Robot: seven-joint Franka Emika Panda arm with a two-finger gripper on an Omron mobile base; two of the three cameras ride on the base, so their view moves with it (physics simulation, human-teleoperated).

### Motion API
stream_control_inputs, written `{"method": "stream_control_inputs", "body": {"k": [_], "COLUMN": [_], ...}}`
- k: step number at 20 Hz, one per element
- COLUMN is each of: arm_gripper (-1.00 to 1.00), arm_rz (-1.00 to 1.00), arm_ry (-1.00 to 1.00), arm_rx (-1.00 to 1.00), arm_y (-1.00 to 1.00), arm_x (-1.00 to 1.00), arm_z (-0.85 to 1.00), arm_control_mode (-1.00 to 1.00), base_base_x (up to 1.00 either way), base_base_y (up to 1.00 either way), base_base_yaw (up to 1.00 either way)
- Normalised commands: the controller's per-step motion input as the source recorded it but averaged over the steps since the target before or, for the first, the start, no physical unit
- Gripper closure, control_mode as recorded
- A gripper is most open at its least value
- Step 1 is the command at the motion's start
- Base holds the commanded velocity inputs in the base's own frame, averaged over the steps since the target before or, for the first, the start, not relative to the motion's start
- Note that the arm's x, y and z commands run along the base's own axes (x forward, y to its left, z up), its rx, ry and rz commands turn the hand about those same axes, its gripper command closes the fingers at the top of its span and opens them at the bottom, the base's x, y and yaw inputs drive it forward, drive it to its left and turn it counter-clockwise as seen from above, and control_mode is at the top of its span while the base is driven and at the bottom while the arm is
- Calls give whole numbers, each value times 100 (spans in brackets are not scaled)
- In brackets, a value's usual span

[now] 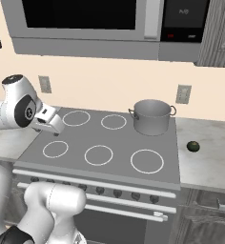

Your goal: Turn on the burner for the pot on the stove. Wait thirty seconds for the pot to heat up. Then add the squash to the pot.

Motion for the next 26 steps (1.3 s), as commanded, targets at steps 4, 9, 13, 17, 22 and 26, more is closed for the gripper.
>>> {"method": "stream_control_inputs", "body": {"k": [4, 9, 13, 17, 22, 26], "arm_gripper": [-100, -100, -100, -100, -100, -100], "arm_rz": [0, 0, 0, 0, 0, 0], "arm_ry": [0, 0, 0, 0, 0, 0], "arm_rx": [0, 0, 0, 0, 0, 0], "arm_y": [0, 0, 0, 0, 0, 0], "arm_x": [0, 0, 0, 0, 0, 0], "arm_z": [0, 0, 0, 0, 0, 0], "arm_control_mode": [-100, -100, -100, -100, -100, -100], "base_base_x": [0, 0, 0, 0, 0, 0], "base_base_y": [0, 0, 0, 0, 0, 0], "base_base_yaw": [0, 0, 0, 0, 0, 0]}}
